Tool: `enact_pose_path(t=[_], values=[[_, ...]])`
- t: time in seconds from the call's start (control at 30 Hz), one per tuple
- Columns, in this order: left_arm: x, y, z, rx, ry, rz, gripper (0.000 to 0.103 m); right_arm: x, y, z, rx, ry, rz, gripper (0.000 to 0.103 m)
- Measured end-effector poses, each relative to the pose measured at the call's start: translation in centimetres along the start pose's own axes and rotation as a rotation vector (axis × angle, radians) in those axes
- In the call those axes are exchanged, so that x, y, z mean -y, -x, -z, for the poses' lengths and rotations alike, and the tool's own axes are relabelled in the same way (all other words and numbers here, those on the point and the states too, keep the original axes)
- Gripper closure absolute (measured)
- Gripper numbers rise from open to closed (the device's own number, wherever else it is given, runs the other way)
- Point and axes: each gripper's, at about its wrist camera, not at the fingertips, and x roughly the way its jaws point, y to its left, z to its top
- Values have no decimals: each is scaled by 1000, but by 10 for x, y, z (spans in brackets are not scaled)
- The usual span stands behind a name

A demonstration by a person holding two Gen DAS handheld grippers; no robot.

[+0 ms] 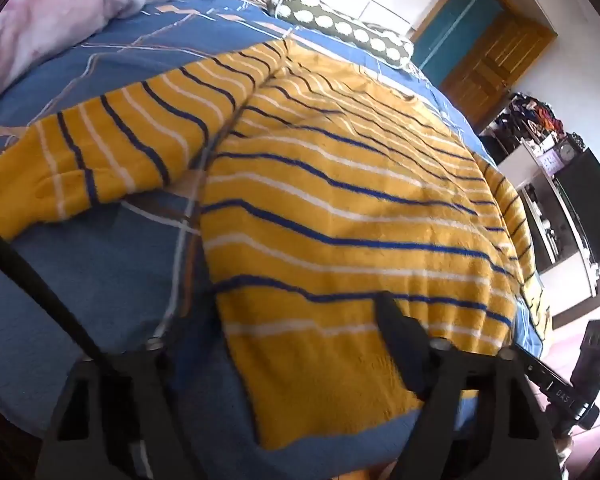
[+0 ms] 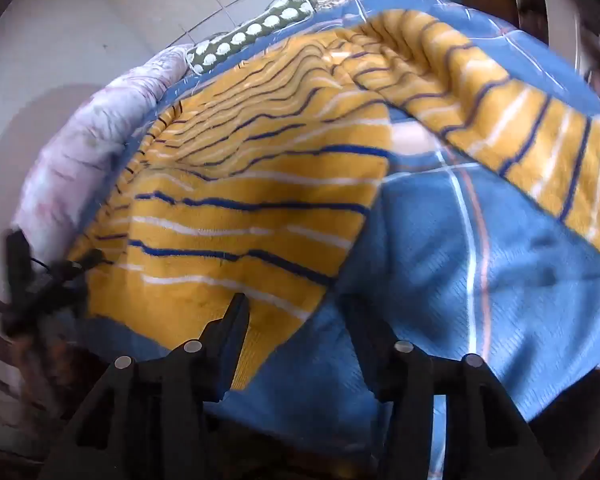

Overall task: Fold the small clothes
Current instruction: 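Grasp a sleeve cuff of the yellow striped sweater with the right gripper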

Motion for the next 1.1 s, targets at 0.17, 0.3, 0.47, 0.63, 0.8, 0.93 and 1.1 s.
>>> enact_pose_path(t=[0.17,0.3,0.47,0.63,0.8,0.93,1.1], values=[[14,-13,-6,-60,-24,-66,93,0,-8,-8,-7,-27,-3,58],[11,23,-8,-52,2,-67,95,3,-3,-17,-19,-89,-67,96],[6,69,14,-7,-32,-71,94,3,44,9,-3,-68,-130,96],[-11,68,45,-78,6,-85,92,7,46,44,-62,-67,-106,96],[-15,90,58,19,-13,-42,62,60,92,38,122,-188,-1,90],[-8,109,58,63,5,-15,44,126,118,40,245,-387,111,66],[12,116,52,65,-30,20,44,176,119,46,302,-545,191,59]])
